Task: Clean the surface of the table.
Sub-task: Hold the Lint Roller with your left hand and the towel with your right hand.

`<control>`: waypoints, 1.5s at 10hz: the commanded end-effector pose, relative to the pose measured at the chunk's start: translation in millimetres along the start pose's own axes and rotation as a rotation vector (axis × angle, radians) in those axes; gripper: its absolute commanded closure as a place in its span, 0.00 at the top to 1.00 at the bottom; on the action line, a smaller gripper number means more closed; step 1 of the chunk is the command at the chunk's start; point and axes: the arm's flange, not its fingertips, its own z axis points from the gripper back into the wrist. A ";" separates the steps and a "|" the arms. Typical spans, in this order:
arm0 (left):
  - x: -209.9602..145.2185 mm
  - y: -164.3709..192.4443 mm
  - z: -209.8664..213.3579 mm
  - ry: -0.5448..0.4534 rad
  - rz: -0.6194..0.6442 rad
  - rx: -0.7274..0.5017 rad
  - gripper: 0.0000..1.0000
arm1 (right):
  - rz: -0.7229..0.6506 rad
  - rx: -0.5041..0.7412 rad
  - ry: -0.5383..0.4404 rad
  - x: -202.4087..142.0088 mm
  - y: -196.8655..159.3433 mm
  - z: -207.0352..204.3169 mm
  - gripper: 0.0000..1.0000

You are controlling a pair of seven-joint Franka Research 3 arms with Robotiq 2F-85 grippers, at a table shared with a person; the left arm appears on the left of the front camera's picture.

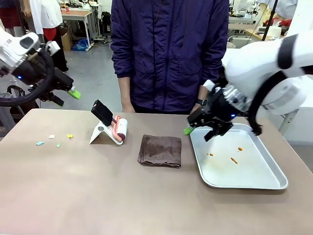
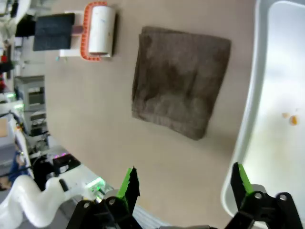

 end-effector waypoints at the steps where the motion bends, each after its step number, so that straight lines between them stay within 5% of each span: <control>1: 8.2 -2.6 -21.8 0.004 -0.091 -0.020 1.00 | -0.161 -0.064 0.079 10.0 24.1 -23.3 1.00; 4: 15.5 -5.2 -36.0 -0.017 -0.097 -0.005 1.00 | -0.233 -0.087 0.041 6.7 34.8 -34.8 1.00; 6: 18.7 1.5 -34.2 0.015 0.016 0.014 1.00 | -0.225 -0.071 0.082 -0.5 27.2 -44.3 1.00; 9: 12.8 -6.2 -38.4 0.011 -0.073 0.008 1.00 | -0.225 -0.071 0.082 -0.5 27.2 -44.3 1.00; 10: 14.3 -2.1 -37.9 0.009 -0.045 0.012 1.00 | -0.242 -0.069 0.079 1.3 27.0 -42.7 1.00; 12: 43.3 4.4 -62.3 0.032 0.182 0.054 1.00 | -0.330 -0.254 0.067 30.6 44.4 -64.5 1.00; 15: 57.9 17.4 -79.5 0.019 0.283 0.079 1.00 | -0.362 -0.302 -0.008 49.2 50.2 -88.1 1.00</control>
